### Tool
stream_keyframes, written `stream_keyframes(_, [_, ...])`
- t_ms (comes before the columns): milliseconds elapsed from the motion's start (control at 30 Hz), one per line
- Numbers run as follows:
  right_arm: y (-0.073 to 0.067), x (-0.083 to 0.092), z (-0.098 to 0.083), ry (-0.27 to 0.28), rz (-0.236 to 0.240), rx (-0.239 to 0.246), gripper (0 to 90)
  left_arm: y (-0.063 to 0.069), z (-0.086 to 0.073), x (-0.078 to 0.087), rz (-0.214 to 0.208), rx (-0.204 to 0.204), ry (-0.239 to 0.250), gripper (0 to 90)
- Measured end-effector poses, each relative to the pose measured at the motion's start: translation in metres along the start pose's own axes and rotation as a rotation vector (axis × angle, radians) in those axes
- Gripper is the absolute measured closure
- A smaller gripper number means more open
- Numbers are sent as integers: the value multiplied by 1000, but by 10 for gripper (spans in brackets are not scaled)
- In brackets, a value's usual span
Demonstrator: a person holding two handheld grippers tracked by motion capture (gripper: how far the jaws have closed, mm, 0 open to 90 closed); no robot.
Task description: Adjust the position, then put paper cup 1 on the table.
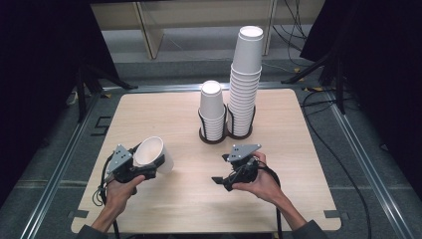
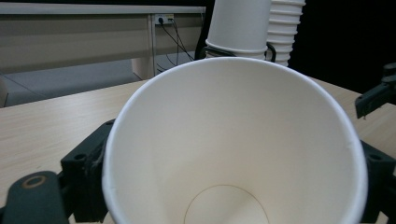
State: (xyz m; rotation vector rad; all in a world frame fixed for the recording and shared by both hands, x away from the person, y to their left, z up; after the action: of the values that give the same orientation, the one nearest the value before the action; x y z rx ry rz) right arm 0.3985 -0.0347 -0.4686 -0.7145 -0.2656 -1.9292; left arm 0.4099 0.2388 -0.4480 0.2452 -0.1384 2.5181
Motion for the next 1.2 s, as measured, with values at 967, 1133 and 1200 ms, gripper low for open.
stream_keyframes(967, [7, 10, -21, -31, -50, -20, 164, -58, -13, -54, 110, 7, -68, 115])
stream_keyframes(1133, [7, 9, -22, -28, -54, -18, 167, -66, -17, -60, 130, 1, -81, 114])
stream_keyframes(1200, [7, 8, -22, -38, -55, -18, 167, -68, -19, -63, 134, -6, -87, 114])
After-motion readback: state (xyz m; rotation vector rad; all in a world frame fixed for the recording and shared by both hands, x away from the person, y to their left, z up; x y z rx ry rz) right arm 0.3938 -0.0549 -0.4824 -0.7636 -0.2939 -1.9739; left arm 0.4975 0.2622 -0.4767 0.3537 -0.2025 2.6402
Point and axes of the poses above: each handheld gripper's, and its own axes: x roughly backward along the jaws, z roughly out of its top, y roughly to its right, the point moved 7 cm from there along -x, roughly forward along the jaws, and after that the axes turned 7 degrees about -x, right-handed, at the moved point
